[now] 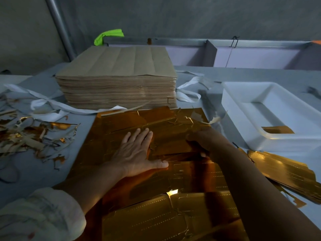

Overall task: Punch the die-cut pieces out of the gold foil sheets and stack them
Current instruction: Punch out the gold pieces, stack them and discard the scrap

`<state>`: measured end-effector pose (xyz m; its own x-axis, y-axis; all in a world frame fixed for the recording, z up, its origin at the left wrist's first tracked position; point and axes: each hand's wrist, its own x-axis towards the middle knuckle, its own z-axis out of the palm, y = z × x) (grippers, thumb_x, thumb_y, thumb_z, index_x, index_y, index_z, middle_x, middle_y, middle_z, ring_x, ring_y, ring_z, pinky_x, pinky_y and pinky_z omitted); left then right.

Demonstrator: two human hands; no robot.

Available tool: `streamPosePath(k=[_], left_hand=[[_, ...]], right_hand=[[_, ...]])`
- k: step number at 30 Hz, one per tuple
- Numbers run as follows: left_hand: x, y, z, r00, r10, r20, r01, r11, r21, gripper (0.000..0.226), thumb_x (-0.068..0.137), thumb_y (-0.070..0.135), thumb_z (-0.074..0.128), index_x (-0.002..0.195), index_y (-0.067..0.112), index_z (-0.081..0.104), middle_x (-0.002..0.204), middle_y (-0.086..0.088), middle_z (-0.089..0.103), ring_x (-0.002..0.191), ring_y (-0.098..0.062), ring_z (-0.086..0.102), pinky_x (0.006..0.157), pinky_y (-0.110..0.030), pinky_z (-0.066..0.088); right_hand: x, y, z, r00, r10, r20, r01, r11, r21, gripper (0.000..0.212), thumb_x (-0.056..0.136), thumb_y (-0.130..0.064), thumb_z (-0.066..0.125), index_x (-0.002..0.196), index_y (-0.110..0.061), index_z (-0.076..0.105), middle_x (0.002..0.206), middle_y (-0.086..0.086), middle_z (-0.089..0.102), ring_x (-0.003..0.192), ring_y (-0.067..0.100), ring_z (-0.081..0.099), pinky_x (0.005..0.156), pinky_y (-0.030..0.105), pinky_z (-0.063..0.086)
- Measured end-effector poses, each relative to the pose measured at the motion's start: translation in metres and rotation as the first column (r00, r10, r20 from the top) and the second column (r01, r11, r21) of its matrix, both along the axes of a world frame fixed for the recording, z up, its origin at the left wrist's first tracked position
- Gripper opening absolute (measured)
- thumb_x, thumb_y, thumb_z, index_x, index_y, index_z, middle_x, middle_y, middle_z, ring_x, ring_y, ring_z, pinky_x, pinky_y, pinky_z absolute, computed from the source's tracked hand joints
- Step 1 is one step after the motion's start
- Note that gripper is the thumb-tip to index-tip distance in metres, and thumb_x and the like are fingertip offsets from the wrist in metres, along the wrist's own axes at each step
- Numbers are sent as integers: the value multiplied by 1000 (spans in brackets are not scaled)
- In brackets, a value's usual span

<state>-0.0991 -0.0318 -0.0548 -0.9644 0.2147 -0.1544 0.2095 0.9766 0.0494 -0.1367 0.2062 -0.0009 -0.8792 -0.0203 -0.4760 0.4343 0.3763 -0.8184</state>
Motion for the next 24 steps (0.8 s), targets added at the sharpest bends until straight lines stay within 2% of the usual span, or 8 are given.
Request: streamPosePath(k=[6,9,10,13,16,18,21,24], left_hand=[[1,0,2,1000,-2,15,2,1000,-17,134,49,106,5,153,24,-17,162,5,-22,148,-15,-22,120,-40,-10],[2,0,3,1000,5,26,-5,1000,-8,135,49,107,6,154,24,-16,162,5,-22,147,-14,-22,120,-40,-11],[2,1,3,1000,8,28,-8,1000,-8,135,49,107,6,154,24,-16,162,5,-22,147,-14,-22,120,-40,-11],[1,1,3,999,14,34,-14,1000,-4,135,49,107,7,154,25,-15,161,6,-22,147,-13,-22,119,-39,-12],[1,0,2,1000,8,28,-8,1000,3,133,51,107,7,154,25,-15,162,6,-22,147,-13,-22,119,-39,-12],[2,0,2,1000,6,30,-6,1000,9,133,51,107,7,154,25,-15,162,6,-22,147,-13,-22,119,-40,-11],[1,0,4,999,4,40,-4,1000,6,134,51,107,7,154,24,-14,162,5,-22,147,-14,-21,119,-40,-11],[1,1,9,997,7,73,-10,999,32,134,51,106,9,155,25,-13,162,6,-21,148,-15,-20,119,-40,-10]], right_hand=[[1,9,0,998,-18,66,24,996,-90,12,91,-10,64,101,-13,57,99,12,63,79,20,61,41,18,46],[4,19,-4,987,-99,130,130,957,-261,19,88,-8,65,107,-11,59,110,16,66,97,29,65,73,31,59],[6,21,-5,978,-131,161,179,926,-333,25,87,-7,66,110,-9,59,112,17,66,99,31,66,77,34,58],[12,29,-7,958,-205,203,281,820,-498,31,84,-7,65,114,-7,55,108,16,65,88,28,67,63,29,54],[13,37,-6,907,-325,267,416,608,-676,23,89,-4,58,111,-5,52,96,14,63,61,18,66,44,21,49],[13,41,-4,868,-376,325,486,505,-713,19,90,-3,57,108,-5,52,91,14,61,50,16,64,39,18,45],[13,37,-1,879,-362,311,473,570,-672,22,89,-4,61,109,-5,52,93,15,62,57,17,64,40,18,46],[6,28,2,919,-325,224,395,745,-537,23,89,-10,66,108,-8,53,103,15,61,82,24,64,53,25,51]])
